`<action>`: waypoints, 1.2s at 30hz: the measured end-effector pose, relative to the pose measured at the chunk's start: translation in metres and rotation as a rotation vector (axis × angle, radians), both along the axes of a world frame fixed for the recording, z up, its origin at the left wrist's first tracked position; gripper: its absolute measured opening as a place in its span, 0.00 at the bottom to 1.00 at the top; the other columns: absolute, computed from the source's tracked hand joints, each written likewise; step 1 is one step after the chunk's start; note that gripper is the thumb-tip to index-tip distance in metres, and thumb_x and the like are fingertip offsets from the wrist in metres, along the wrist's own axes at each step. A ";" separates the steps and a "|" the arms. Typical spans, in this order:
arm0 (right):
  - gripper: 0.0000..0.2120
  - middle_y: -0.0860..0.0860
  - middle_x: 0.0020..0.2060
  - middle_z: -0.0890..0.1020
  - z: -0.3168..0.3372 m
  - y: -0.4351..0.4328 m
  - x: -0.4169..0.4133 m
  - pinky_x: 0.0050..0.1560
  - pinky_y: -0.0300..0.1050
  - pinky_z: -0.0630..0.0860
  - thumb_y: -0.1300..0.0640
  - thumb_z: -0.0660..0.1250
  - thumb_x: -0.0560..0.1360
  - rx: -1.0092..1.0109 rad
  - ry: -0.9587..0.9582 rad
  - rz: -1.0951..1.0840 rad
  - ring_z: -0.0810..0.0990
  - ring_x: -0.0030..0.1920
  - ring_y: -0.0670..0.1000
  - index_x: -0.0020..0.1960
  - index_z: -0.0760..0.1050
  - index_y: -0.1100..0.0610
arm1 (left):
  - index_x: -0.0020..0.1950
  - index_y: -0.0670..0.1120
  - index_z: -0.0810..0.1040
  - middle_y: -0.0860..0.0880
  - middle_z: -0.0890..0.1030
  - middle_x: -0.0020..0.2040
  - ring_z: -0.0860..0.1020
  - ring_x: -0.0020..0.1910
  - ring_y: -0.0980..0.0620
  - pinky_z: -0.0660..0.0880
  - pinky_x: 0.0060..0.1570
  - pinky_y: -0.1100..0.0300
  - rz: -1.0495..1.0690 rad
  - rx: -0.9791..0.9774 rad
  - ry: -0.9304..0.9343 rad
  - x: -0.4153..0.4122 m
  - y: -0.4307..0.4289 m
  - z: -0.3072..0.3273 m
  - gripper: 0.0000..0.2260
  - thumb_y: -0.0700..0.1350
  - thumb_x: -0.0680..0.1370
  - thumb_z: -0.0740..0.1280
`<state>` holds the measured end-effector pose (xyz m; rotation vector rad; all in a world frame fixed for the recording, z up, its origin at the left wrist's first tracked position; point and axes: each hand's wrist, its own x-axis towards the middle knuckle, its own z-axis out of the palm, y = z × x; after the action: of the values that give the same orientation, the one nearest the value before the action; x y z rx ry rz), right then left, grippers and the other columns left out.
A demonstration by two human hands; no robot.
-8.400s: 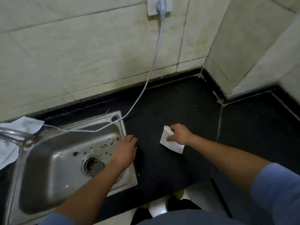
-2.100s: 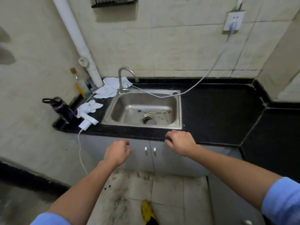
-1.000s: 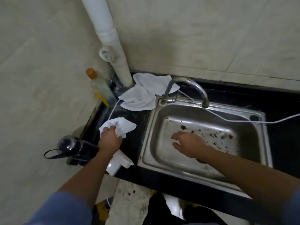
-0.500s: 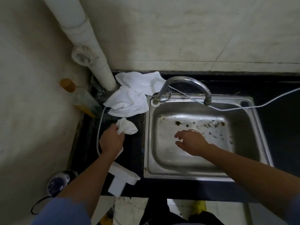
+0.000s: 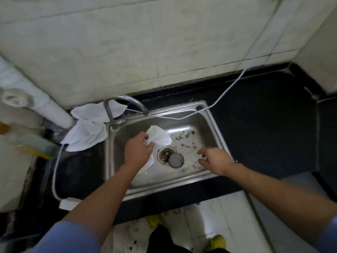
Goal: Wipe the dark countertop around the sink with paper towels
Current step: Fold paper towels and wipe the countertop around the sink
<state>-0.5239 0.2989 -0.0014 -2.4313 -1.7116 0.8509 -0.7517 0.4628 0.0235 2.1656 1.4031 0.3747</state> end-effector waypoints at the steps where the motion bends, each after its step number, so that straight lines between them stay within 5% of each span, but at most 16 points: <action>1: 0.17 0.49 0.54 0.81 0.003 -0.024 0.019 0.52 0.46 0.76 0.46 0.62 0.76 0.007 -0.008 -0.027 0.80 0.54 0.53 0.63 0.73 0.49 | 0.50 0.46 0.77 0.45 0.81 0.44 0.78 0.43 0.45 0.73 0.41 0.55 -0.035 -0.005 -0.005 0.025 -0.017 0.001 0.08 0.45 0.73 0.69; 10: 0.18 0.48 0.55 0.80 0.015 -0.194 0.149 0.52 0.48 0.76 0.45 0.62 0.77 -0.015 -0.089 -0.316 0.79 0.55 0.53 0.66 0.71 0.49 | 0.48 0.47 0.76 0.51 0.77 0.38 0.75 0.39 0.50 0.66 0.35 0.59 -0.379 -0.054 -0.025 0.208 -0.139 0.011 0.06 0.46 0.72 0.68; 18: 0.17 0.47 0.53 0.82 0.000 -0.241 0.199 0.51 0.46 0.76 0.47 0.62 0.78 0.021 -0.070 -0.483 0.80 0.54 0.51 0.65 0.71 0.50 | 0.46 0.47 0.74 0.53 0.73 0.38 0.74 0.39 0.49 0.66 0.36 0.59 -0.571 -0.029 -0.026 0.332 -0.164 0.004 0.03 0.44 0.74 0.66; 22: 0.17 0.48 0.56 0.81 -0.003 -0.249 0.235 0.53 0.47 0.76 0.46 0.61 0.77 -0.024 -0.100 -0.553 0.80 0.56 0.53 0.65 0.71 0.48 | 0.51 0.44 0.75 0.48 0.76 0.46 0.75 0.44 0.48 0.67 0.39 0.57 -0.677 0.039 0.010 0.379 -0.165 -0.014 0.06 0.44 0.76 0.66; 29: 0.16 0.50 0.60 0.78 -0.022 -0.239 0.266 0.54 0.50 0.75 0.46 0.61 0.78 -0.106 -0.076 -0.551 0.78 0.58 0.55 0.65 0.71 0.48 | 0.63 0.47 0.74 0.48 0.74 0.58 0.72 0.60 0.48 0.75 0.48 0.53 -0.911 0.046 0.311 0.373 -0.162 -0.082 0.14 0.42 0.77 0.61; 36: 0.14 0.48 0.57 0.78 -0.028 -0.195 0.280 0.51 0.46 0.74 0.49 0.59 0.79 0.028 -0.035 -0.461 0.78 0.54 0.51 0.62 0.74 0.50 | 0.70 0.47 0.68 0.49 0.73 0.62 0.72 0.61 0.48 0.75 0.51 0.53 -0.768 -0.076 0.211 0.341 -0.164 -0.099 0.22 0.41 0.75 0.64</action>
<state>-0.2440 0.1035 -0.0297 -2.6665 -1.0815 0.7165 -0.4103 0.2990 -0.0752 2.5220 0.5678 -0.1953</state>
